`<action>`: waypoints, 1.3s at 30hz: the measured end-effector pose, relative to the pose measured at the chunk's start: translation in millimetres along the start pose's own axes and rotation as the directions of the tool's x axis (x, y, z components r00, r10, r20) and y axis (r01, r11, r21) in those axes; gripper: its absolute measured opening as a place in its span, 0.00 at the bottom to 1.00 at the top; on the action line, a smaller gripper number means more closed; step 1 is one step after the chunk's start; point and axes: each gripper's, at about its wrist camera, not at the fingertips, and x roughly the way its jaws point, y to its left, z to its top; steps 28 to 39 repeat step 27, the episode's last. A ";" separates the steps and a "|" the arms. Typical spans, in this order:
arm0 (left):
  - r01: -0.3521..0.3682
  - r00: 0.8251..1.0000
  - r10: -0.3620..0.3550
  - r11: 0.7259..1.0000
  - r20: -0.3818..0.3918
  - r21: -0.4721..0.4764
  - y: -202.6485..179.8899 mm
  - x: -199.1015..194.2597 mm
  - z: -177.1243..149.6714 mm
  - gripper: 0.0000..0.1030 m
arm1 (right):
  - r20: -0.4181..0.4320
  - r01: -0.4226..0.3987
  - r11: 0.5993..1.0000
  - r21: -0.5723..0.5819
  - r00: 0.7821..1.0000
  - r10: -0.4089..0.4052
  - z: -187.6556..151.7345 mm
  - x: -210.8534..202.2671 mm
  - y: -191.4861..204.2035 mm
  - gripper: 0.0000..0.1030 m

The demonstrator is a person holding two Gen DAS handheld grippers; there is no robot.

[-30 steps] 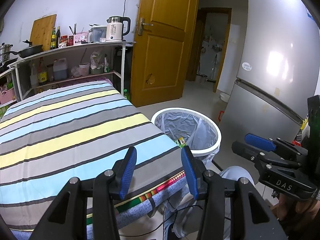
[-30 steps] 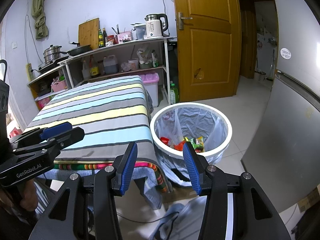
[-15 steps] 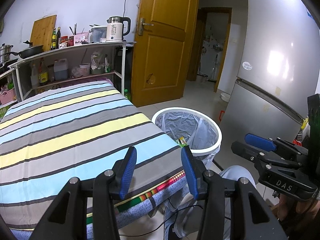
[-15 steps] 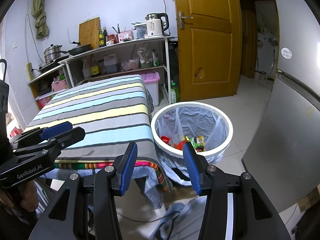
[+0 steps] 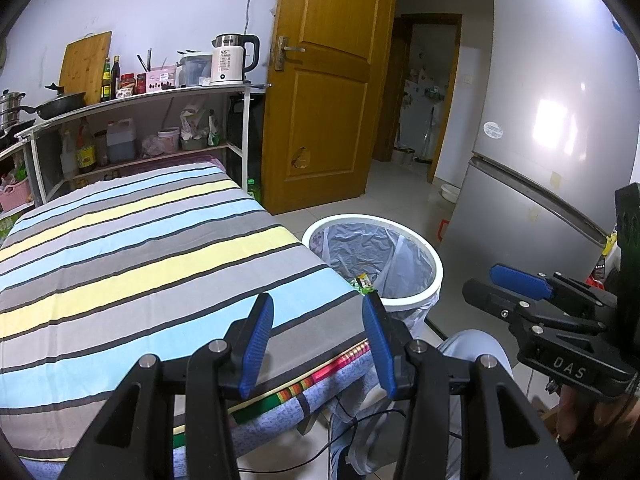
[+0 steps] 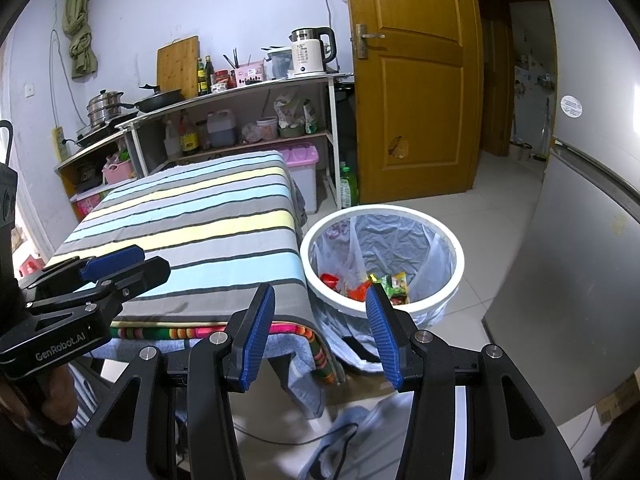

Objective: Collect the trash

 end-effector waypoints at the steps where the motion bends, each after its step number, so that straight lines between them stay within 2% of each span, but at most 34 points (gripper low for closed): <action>1: 0.000 1.000 0.000 1.000 0.000 0.001 -0.5 0.2 -0.3 0.47 | 0.000 0.000 1.000 0.000 1.000 0.000 -0.5 -0.2 0.4 0.47; 39: 0.013 1.000 -0.013 1.000 0.001 0.007 -3.0 -0.3 2.1 0.47 | -0.001 -0.001 1.000 -0.001 1.000 0.001 -0.7 -0.1 1.1 0.47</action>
